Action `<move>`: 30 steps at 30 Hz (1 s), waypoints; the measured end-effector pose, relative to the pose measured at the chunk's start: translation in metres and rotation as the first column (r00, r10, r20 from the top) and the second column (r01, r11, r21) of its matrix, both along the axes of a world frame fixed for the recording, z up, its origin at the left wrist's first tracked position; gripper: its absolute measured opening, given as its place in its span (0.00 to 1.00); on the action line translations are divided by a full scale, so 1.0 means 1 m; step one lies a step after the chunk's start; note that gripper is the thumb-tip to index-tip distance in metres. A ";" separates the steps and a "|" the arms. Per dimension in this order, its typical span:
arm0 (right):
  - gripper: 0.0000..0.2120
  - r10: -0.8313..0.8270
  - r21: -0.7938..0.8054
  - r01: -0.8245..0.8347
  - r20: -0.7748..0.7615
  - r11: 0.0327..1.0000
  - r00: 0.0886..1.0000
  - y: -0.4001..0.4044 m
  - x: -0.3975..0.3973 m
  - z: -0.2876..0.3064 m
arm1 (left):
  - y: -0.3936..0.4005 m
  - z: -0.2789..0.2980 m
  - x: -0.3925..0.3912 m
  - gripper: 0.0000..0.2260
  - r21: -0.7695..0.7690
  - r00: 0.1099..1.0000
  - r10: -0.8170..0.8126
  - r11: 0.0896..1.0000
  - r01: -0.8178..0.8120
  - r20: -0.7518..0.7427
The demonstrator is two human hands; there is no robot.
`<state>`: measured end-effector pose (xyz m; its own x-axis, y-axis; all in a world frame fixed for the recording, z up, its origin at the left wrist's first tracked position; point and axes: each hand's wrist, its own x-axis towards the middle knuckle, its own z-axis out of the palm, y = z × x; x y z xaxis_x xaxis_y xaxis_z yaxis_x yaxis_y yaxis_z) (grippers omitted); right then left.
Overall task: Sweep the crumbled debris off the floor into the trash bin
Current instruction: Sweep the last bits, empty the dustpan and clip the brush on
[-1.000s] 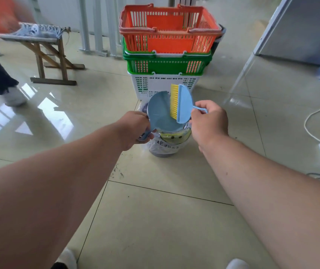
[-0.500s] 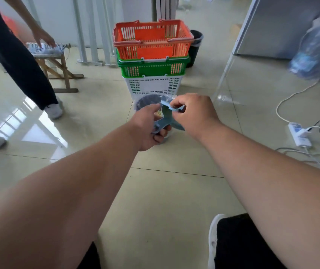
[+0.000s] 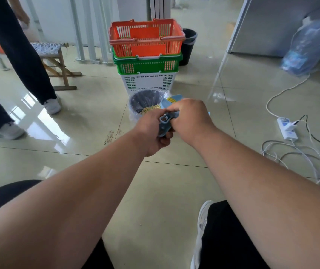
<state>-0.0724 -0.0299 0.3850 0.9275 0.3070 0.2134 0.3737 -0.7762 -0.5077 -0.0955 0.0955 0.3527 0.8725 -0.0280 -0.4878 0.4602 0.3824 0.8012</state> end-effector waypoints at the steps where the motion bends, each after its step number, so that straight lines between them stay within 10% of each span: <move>1: 0.17 -0.035 -0.004 0.035 -0.020 0.999 0.999 -0.003 0.000 0.001 | -0.001 -0.001 -0.001 0.12 0.000 1.000 -0.006 1.000 0.006 -0.002; 17: 0.16 -0.033 -0.176 0.006 -0.148 0.984 0.988 -0.015 0.002 -0.001 | -0.012 -0.015 0.007 0.10 -0.033 0.998 0.037 0.999 -0.039 -0.058; 30: 0.05 -0.358 0.140 0.405 -0.273 0.904 0.893 -0.015 0.018 -0.037 | -0.007 -0.031 0.001 0.15 0.269 0.998 0.048 0.962 -0.037 -0.035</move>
<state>-0.0544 -0.0450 0.3484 0.9945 -0.1045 -0.0068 -0.0799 -0.7157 -0.6938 -0.0940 0.0887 0.3214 0.8494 0.1452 -0.5073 0.4824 0.1760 0.8581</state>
